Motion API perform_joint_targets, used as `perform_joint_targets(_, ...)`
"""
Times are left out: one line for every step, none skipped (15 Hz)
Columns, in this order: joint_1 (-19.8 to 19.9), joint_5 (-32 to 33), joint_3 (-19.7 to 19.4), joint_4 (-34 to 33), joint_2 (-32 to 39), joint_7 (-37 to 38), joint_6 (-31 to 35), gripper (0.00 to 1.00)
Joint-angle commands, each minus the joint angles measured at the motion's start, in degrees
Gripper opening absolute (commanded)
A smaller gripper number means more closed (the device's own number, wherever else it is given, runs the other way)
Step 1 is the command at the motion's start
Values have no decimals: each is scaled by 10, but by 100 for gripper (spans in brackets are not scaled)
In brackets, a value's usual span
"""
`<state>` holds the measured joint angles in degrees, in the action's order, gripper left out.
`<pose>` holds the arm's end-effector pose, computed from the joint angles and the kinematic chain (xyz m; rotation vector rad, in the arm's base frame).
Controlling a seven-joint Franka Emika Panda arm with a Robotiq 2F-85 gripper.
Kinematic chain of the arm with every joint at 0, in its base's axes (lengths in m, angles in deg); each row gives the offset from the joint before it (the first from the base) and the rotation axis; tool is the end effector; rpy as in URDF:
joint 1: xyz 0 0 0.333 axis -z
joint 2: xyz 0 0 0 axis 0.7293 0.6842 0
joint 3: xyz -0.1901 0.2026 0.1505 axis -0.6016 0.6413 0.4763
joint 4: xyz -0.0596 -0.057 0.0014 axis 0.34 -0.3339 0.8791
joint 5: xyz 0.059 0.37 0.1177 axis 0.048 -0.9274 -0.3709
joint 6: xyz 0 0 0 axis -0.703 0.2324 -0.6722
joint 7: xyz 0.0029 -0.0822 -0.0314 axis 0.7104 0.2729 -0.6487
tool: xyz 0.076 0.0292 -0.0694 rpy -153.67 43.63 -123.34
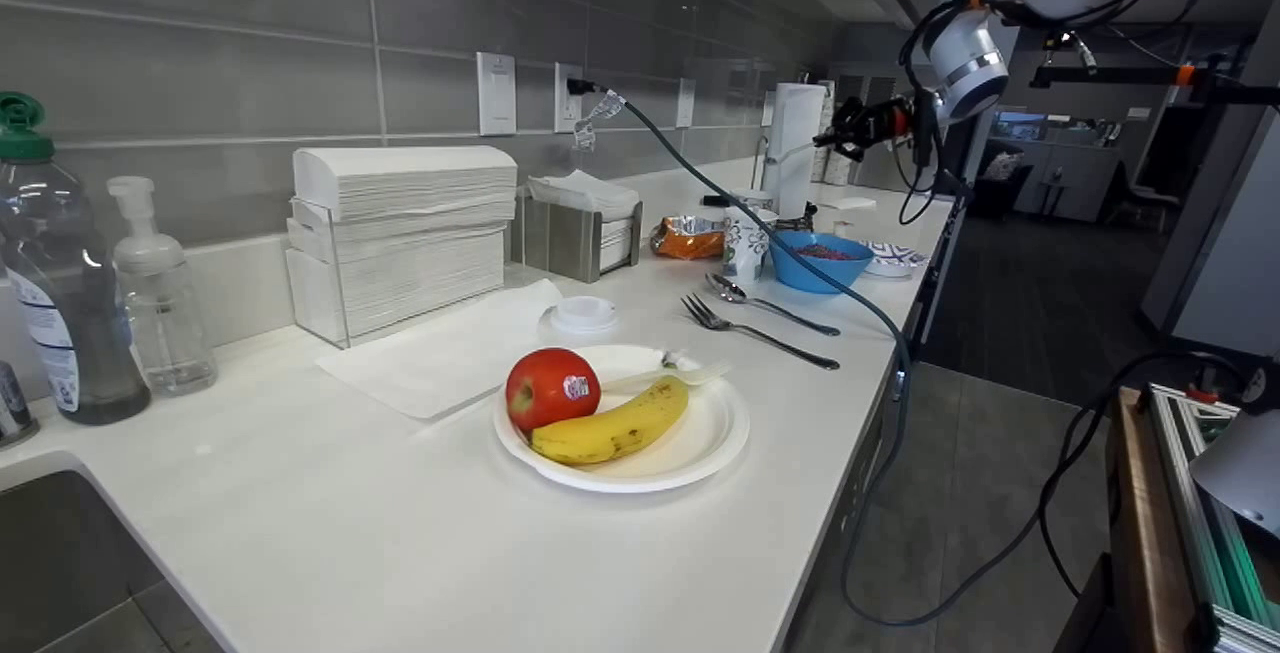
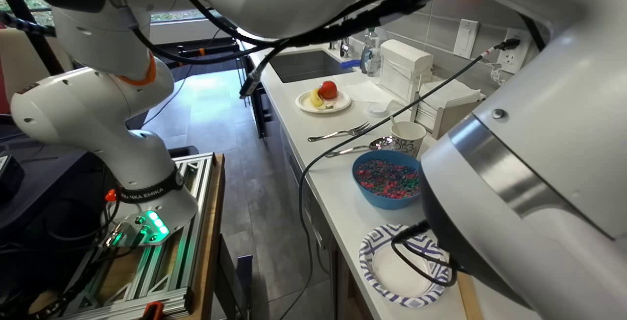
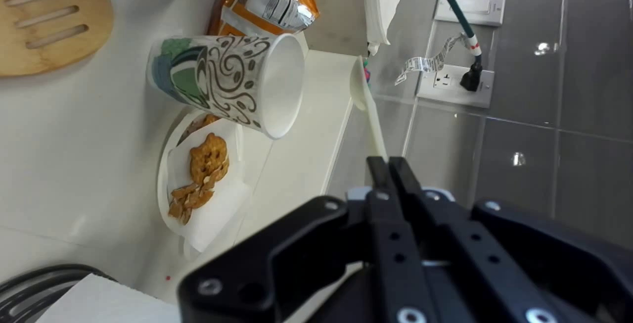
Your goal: Pick up the spoon and get some of the objects from the bowl and put them in the cup
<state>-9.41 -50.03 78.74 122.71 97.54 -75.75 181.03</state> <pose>0.5512 -0.4207 0.3308 -1.8744 0.5600 -0.5302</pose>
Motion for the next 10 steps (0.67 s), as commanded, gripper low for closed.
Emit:
perform_joint_targets(-22, -18, -9, 19, -5, 11, 39, 1)
perform_joint_targets(-26, -18, -9, 20, -6, 14, 47, 1)
perform_joint_targets(-30, -18, -9, 22, -7, 15, 57, 1)
perform_joint_targets(-35, -17, -9, 23, -8, 18, 66, 1)
perform_joint_targets(-39, -16, -9, 25, -10, 20, 75, 1)
perform_joint_targets(-44, -14, -10, 27, -11, 22, 84, 1)
perform_joint_targets(-48, -12, -11, 30, -13, 23, 91, 1)
perform_joint_targets(-52, -12, -11, 33, -15, 24, 97, 1)
perform_joint_targets(-55, -11, -12, 36, -18, 24, 104, 1)
perform_joint_targets(-58, -9, -13, 38, -19, 24, 107, 1)
